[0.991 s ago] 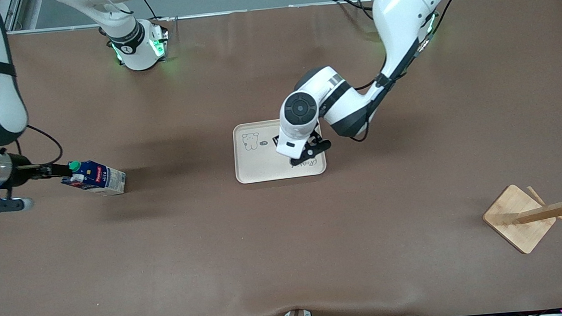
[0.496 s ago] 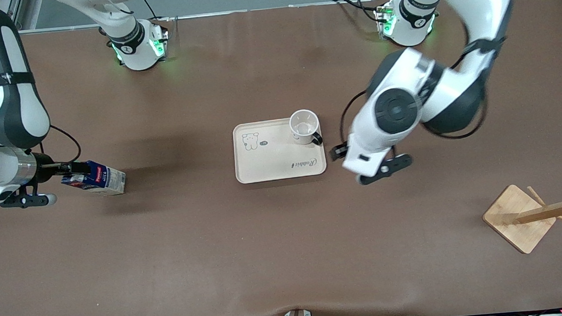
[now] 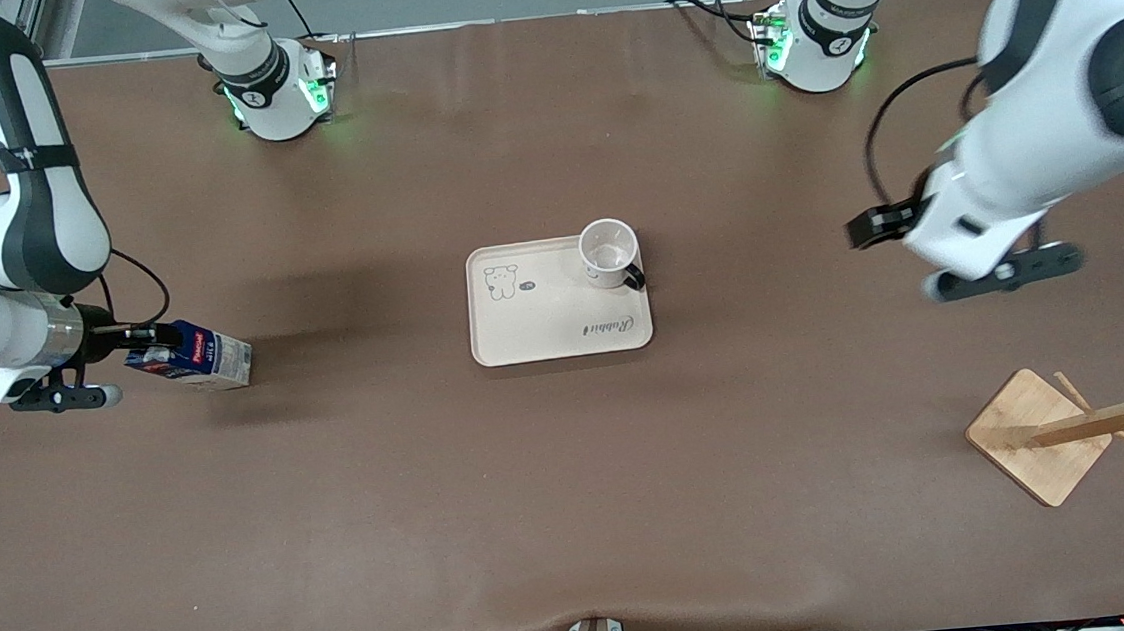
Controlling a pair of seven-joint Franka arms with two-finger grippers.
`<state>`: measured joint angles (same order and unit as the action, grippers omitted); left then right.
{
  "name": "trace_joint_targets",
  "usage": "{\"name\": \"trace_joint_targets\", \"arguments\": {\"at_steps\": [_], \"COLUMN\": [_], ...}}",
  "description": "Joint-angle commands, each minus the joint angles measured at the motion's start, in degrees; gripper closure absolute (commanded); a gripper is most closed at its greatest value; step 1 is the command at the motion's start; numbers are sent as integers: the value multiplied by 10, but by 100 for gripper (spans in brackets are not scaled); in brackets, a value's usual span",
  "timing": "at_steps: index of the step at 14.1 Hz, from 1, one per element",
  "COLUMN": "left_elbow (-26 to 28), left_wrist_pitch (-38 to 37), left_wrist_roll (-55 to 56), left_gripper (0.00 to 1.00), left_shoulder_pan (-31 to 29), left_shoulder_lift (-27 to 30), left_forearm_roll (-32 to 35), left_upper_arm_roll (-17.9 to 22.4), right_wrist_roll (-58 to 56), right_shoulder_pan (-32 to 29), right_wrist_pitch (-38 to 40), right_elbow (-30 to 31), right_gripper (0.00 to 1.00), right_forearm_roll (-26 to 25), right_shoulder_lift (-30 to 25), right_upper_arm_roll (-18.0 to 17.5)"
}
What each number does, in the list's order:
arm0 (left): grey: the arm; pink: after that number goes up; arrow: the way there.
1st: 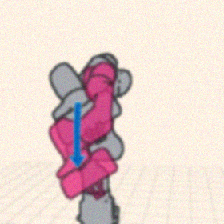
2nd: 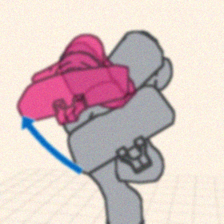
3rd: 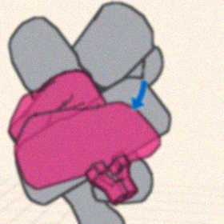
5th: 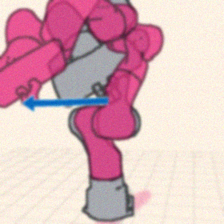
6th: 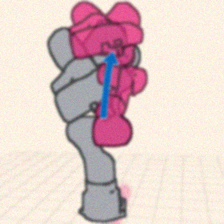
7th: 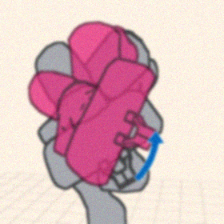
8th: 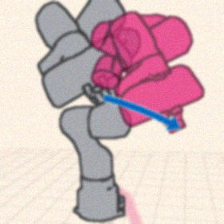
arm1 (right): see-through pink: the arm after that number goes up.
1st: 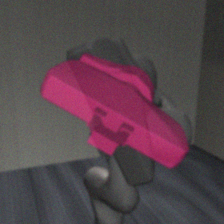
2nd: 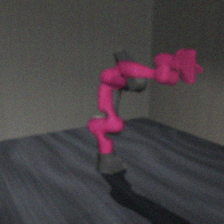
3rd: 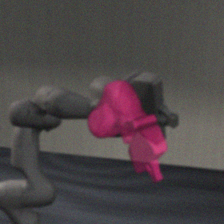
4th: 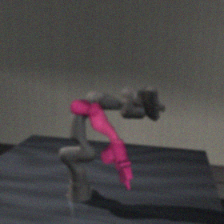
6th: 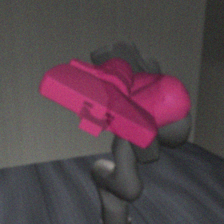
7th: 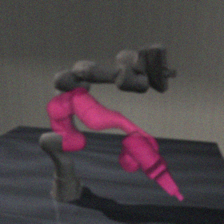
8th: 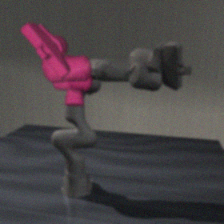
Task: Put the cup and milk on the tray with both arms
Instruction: 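Lift the milk carton with the right gripper while the left gripper withdraws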
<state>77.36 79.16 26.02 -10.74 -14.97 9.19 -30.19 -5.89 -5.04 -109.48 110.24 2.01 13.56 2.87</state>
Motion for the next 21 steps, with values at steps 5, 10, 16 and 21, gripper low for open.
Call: {"name": "trace_joint_targets", "arguments": {"at_steps": [5,10,16,21], "left_elbow": [12,29,171,143], "left_wrist_pitch": [1,29,109,113], "left_wrist_roll": [-46,-136,-193,-194], "left_gripper": [0,0,0,0], "left_shoulder_pan": [-21,5,86,111], "left_shoulder_lift": [49,117,215,191], "left_forearm_roll": [77,6,-29,-59], "left_upper_arm_roll": [0,110,253,292], "right_wrist_roll": [50,164,300,316], "right_shoulder_pan": [75,214,386,463], "right_wrist_pitch": [131,165,153,89], "right_elbow": [-104,-188,-239,-263], "right_gripper": [100,100,100,100], "right_forearm_roll": [40,63,106,99], "right_shoulder_lift": [-17,-11,65,124], "right_upper_arm_roll": [-7,-7,-6,-5]}}
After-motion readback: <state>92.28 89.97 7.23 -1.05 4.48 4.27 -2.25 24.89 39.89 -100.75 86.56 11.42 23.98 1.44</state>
